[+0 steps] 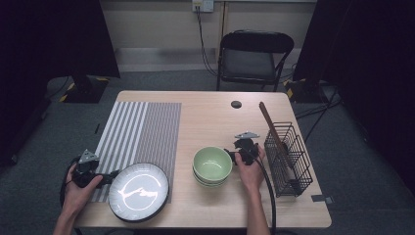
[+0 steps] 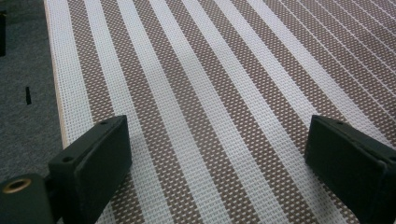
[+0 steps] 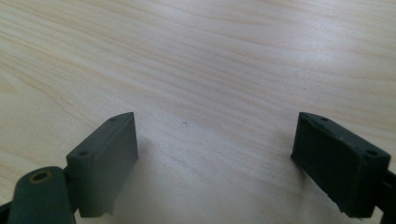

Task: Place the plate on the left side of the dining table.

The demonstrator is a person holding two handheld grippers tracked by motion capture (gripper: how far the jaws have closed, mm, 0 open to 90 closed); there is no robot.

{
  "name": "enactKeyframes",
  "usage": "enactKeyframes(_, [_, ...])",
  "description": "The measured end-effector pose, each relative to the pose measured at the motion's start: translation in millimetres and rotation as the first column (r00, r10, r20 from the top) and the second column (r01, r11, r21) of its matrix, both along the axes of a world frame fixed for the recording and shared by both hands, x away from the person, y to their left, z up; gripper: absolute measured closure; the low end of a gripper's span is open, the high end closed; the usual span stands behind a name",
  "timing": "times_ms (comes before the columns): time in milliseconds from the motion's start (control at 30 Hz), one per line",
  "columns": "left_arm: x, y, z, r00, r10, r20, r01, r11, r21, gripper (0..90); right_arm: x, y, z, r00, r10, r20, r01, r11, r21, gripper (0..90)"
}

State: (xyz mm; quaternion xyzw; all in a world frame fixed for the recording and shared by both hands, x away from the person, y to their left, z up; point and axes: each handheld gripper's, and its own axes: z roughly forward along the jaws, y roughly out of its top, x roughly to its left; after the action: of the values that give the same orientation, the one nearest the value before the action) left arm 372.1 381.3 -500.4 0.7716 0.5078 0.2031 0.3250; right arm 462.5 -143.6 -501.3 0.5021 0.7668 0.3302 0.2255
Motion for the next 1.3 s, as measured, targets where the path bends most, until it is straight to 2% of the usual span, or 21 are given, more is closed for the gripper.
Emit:
enactKeyframes(567, [0.1, 0.2, 0.0, 1.0, 0.002, 0.0, -0.002, 1.0, -0.004, 6.9, 0.1, 0.0, 0.1, 1.0, 0.0, 0.0, 0.0, 1.0, -0.002, 13.5])
enactKeyframes(667, [-0.5, 1.9, 0.8, 0.9999, 0.009, 0.006, -0.009, 1.0, -0.002, 11.5, -0.6, 1.0, 0.2, 0.9999, -0.012, 0.001, 0.012, 1.0, -0.002, 13.3])
enactKeyframes(733, [-0.5, 3.6, 2.5, 0.9995, 0.031, 0.001, -0.031, 0.9995, -0.01, 14.6, -0.3, 1.6, 0.3, 0.9998, -0.019, -0.002, 0.019, 1.0, -0.001, 12.8])
enactKeyframes(767, [0.2, 5.1, 3.1, 0.9993, 0.037, -0.005, -0.037, 0.9989, -0.028, 16.1, 0.5, 1.7, 0.3, 0.9999, -0.017, 0.0, 0.017, 1.0, -0.002, 12.9])
enactKeyframes(833, [-0.1, 6.3, 3.3, 0.9994, 0.035, -0.002, -0.035, 0.9989, -0.031, 16.1, 1.6, 2.7, 0.8, 0.9995, -0.032, -0.001, 0.032, 0.999, 0.003, 15.0])
enactKeyframes(967, [-0.5, 5.1, 4.3, 0.9998, 0.02, -0.004, -0.02, 0.9993, -0.033, 16.6, 3.3, 4.1, 3.3, 0.9996, -0.026, -0.015, 0.025, 1.0, -0.006, 17.2])
enactKeyframes(1000, [-2.2, 5.3, 6.7, 0.9994, 0.03, 0.019, -0.029, 0.9989, -0.036, 22.4, 3.0, 4.3, 5.4, 0.9996, -0.026, -0.004, 0.026, 1.0, -0.006, 18.8])
enactKeyframes(1100, [-2.8, 6.3, 9.3, 0.9995, 0.024, 0.019, -0.023, 0.9983, -0.053, 21.3, 1.5, 4.9, 9.4, 0.9996, -0.027, 0.01, 0.027, 1.0, 0.003, 21.2])
enactKeyframes(1300, [-7.7, 7.4, 22.2, 0.9974, 0.012, 0.071, -0.004, 0.9949, -0.1, 21.4, -3.7, 3.2, 24.3, 0.9972, -0.045, 0.059, 0.043, 0.998, 0.034, 24.5])
